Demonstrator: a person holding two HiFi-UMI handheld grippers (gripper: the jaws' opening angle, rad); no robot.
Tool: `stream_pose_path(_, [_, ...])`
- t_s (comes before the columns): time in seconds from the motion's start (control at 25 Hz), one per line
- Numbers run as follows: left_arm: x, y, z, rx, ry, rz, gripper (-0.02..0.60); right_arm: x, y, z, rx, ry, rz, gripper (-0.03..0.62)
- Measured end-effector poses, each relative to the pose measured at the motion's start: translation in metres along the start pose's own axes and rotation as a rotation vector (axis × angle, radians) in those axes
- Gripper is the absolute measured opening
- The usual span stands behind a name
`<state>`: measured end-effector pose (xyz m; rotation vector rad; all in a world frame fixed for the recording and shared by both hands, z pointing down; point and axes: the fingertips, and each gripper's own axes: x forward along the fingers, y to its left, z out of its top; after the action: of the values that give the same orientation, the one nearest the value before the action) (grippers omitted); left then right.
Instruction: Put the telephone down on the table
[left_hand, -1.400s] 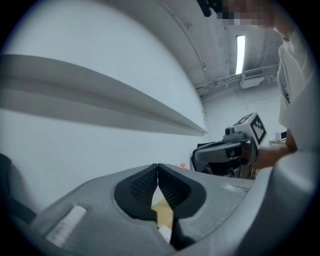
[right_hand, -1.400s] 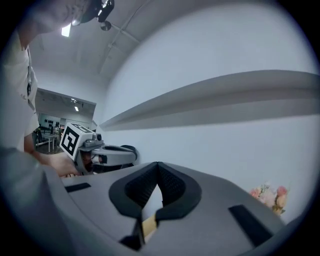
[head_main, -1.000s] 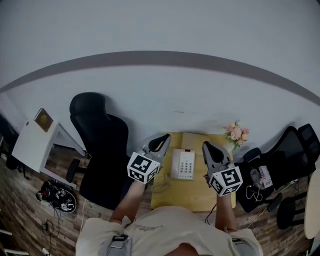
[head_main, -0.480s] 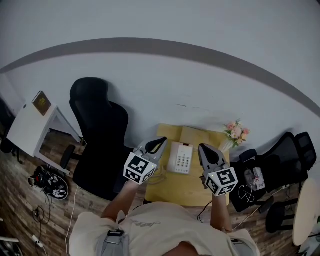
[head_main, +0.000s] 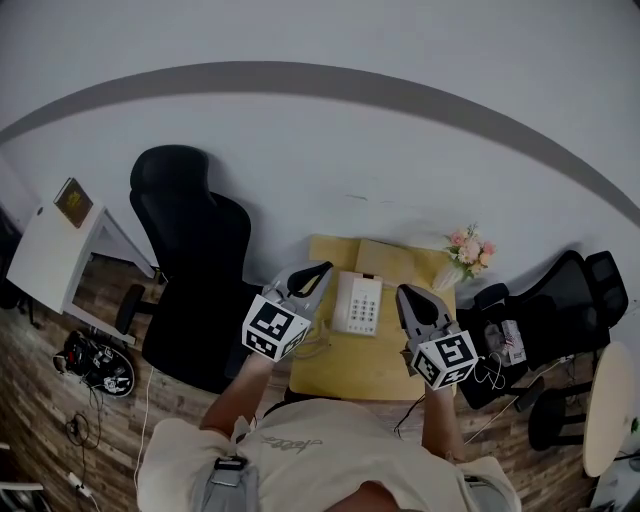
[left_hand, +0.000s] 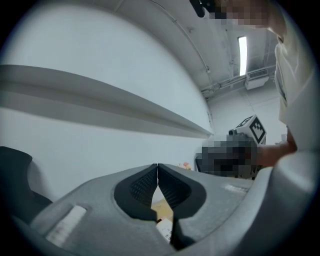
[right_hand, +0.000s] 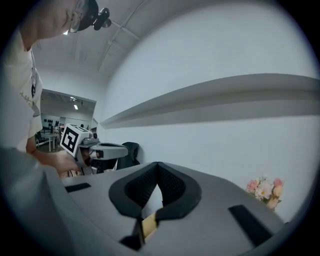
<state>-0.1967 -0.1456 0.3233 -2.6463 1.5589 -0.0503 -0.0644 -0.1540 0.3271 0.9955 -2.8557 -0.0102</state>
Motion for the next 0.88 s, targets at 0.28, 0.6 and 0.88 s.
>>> stream_pose_path(0.28, [0.006,-0.004,-0.008,-0.003,0.012,-0.035,0.017,-0.003,-0.002,-0.01,-0.014,0.028,-0.028,0.002])
stream_pose_path(0.6, [0.014,-0.005,-0.018,-0.031,0.018,-0.036,0.017,-0.002,-0.015,-0.015,0.007,0.028,-0.037,0.002])
stream_pose_path(0.88, [0.012,0.006,-0.019,-0.037,0.026,-0.006,0.017,0.001,-0.019,-0.022,0.033,0.028,-0.037,0.002])
